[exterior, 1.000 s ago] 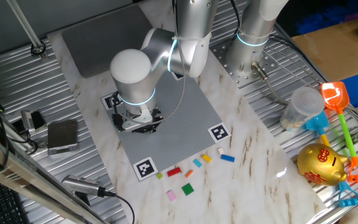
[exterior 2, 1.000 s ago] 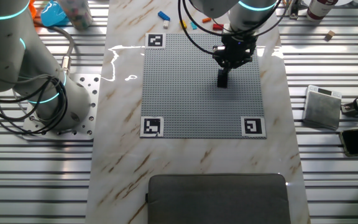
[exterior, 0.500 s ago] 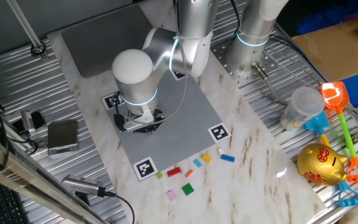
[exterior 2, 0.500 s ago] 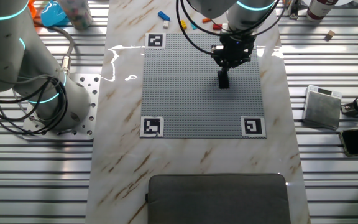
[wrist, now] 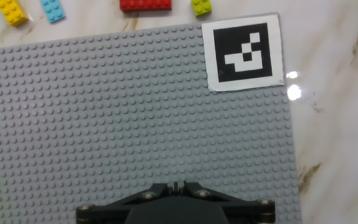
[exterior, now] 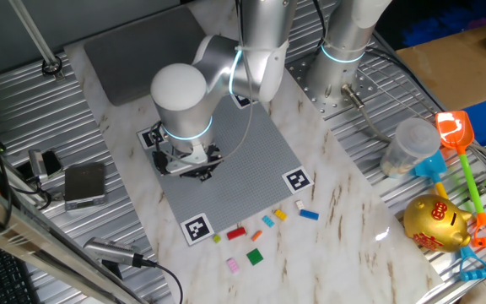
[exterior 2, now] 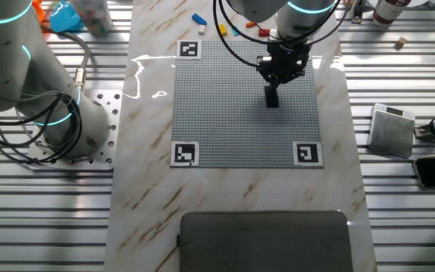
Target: Build with small Lego blocks
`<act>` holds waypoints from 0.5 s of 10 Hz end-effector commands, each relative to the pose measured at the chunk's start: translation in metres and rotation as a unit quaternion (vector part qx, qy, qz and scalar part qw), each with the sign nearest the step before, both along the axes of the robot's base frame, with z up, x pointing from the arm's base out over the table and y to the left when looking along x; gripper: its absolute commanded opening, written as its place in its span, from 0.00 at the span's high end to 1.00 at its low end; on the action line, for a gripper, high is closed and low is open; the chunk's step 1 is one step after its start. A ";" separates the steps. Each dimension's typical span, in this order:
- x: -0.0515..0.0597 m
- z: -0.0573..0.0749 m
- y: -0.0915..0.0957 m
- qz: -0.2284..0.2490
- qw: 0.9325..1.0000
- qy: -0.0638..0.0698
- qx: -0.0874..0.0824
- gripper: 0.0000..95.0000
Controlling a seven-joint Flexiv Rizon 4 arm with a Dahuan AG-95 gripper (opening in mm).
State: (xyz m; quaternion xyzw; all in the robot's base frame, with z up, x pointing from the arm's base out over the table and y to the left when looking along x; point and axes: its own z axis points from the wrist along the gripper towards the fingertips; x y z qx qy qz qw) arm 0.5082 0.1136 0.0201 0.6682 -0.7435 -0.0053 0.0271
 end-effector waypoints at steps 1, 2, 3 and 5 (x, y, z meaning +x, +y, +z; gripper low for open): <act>0.002 -0.001 -0.011 0.001 1.000 0.000 0.000 1.00; 0.004 -0.004 -0.016 0.003 1.000 0.001 0.006 1.00; 0.004 -0.004 -0.020 0.005 1.000 0.001 0.006 1.00; 0.004 -0.004 -0.023 0.005 1.000 0.000 0.006 1.00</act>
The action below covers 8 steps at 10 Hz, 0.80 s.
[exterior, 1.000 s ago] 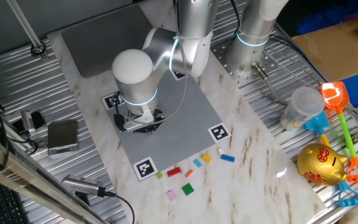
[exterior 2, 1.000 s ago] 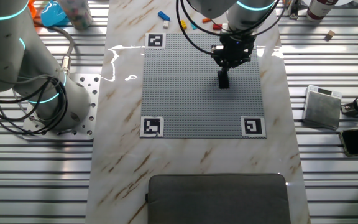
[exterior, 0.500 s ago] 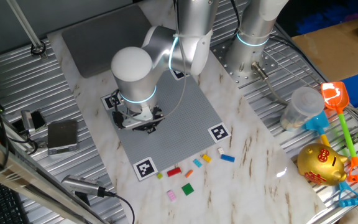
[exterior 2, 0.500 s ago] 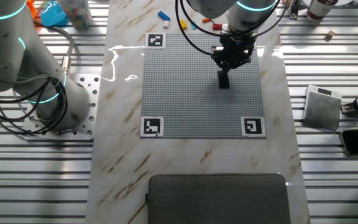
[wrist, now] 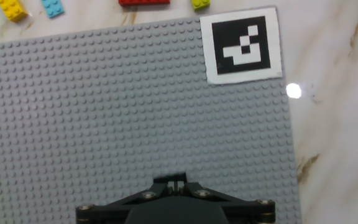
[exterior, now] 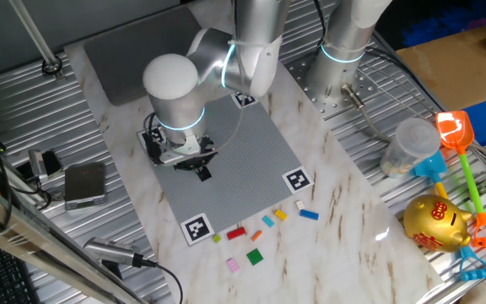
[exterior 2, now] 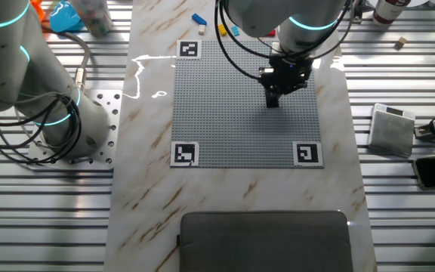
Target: Build with small Lego blocks
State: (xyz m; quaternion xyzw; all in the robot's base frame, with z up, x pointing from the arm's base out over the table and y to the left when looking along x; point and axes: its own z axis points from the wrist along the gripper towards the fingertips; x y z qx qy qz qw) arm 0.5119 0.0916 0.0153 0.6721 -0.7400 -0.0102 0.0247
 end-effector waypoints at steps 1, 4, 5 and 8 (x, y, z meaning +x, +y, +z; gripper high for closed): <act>0.000 0.001 -0.002 0.001 1.000 -0.001 0.000 1.00; 0.000 0.001 -0.003 0.004 1.000 -0.001 -0.001 1.00; 0.000 0.001 -0.004 0.003 1.000 -0.001 -0.002 1.00; -0.002 0.000 -0.008 0.004 1.000 -0.002 0.000 1.00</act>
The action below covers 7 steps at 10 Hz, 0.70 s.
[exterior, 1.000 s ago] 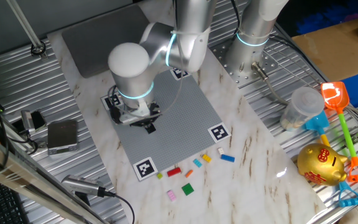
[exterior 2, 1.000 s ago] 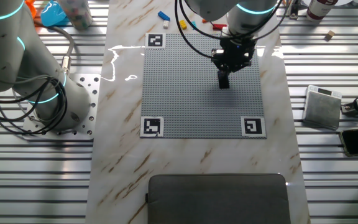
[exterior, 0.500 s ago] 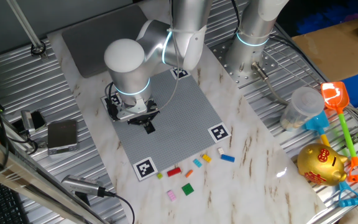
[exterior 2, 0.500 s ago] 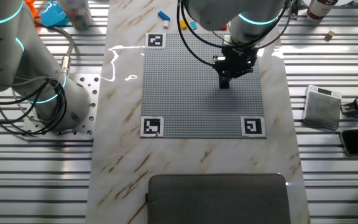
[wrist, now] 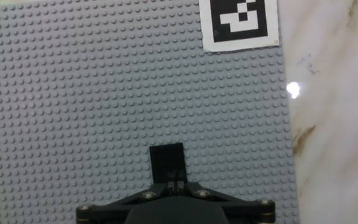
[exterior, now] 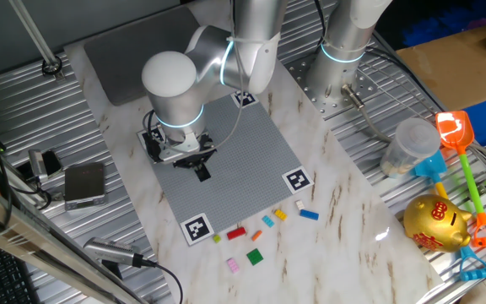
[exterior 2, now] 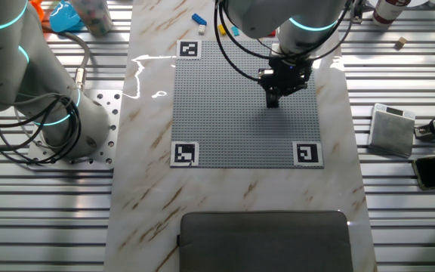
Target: Build with small Lego blocks
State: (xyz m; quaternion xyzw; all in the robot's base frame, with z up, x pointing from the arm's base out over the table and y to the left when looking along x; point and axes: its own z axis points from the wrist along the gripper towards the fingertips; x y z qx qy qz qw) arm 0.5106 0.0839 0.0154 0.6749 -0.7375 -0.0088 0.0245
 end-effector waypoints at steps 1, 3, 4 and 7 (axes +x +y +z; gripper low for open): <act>-0.002 -0.001 -0.001 0.000 1.000 -0.003 0.000 1.00; -0.005 -0.002 -0.003 -0.002 1.000 -0.003 0.002 1.00; -0.007 -0.002 -0.004 -0.002 1.000 -0.003 0.003 1.00; -0.008 0.003 -0.002 -0.003 1.000 -0.002 0.000 1.00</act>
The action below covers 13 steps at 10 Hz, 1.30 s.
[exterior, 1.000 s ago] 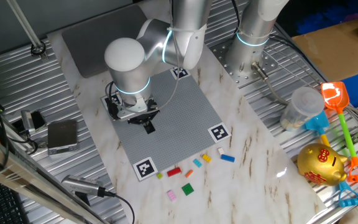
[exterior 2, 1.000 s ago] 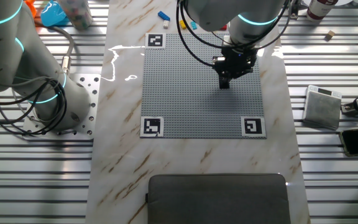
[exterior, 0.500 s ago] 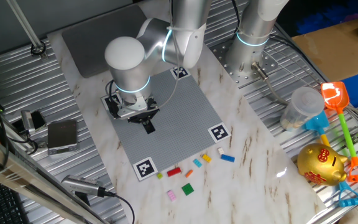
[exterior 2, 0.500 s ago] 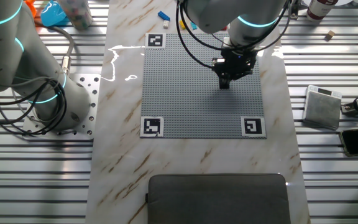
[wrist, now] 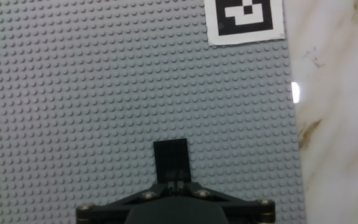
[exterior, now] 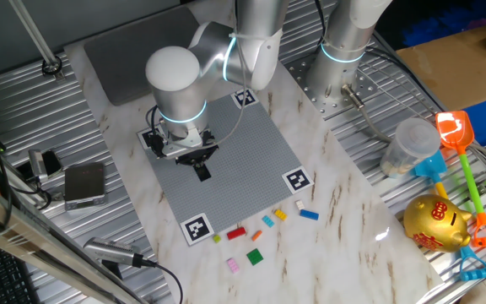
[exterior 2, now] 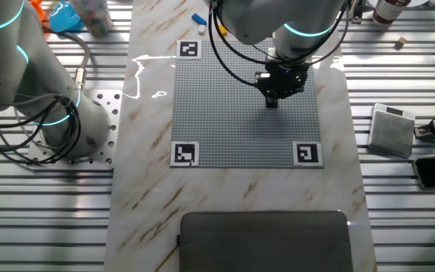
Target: Build with small Lego blocks
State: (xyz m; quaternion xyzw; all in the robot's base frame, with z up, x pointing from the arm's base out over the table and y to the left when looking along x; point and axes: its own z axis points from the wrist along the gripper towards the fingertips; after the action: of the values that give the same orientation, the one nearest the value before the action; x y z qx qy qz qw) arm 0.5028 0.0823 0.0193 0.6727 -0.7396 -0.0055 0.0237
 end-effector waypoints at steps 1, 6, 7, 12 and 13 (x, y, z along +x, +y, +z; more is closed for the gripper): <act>0.000 0.000 0.001 -0.001 1.000 0.001 0.003 1.00; 0.002 -0.004 0.014 -0.008 1.000 0.002 0.003 1.00; 0.003 -0.006 0.018 -0.008 1.000 0.002 0.002 1.00; 0.001 -0.012 0.020 0.000 1.000 -0.001 -0.008 1.00; -0.001 -0.015 0.020 0.000 1.000 -0.004 -0.006 1.00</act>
State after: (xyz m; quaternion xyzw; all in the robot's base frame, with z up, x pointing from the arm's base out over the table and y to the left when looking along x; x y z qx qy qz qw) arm 0.5023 0.1035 0.0135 0.6723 -0.7399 0.0015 0.0241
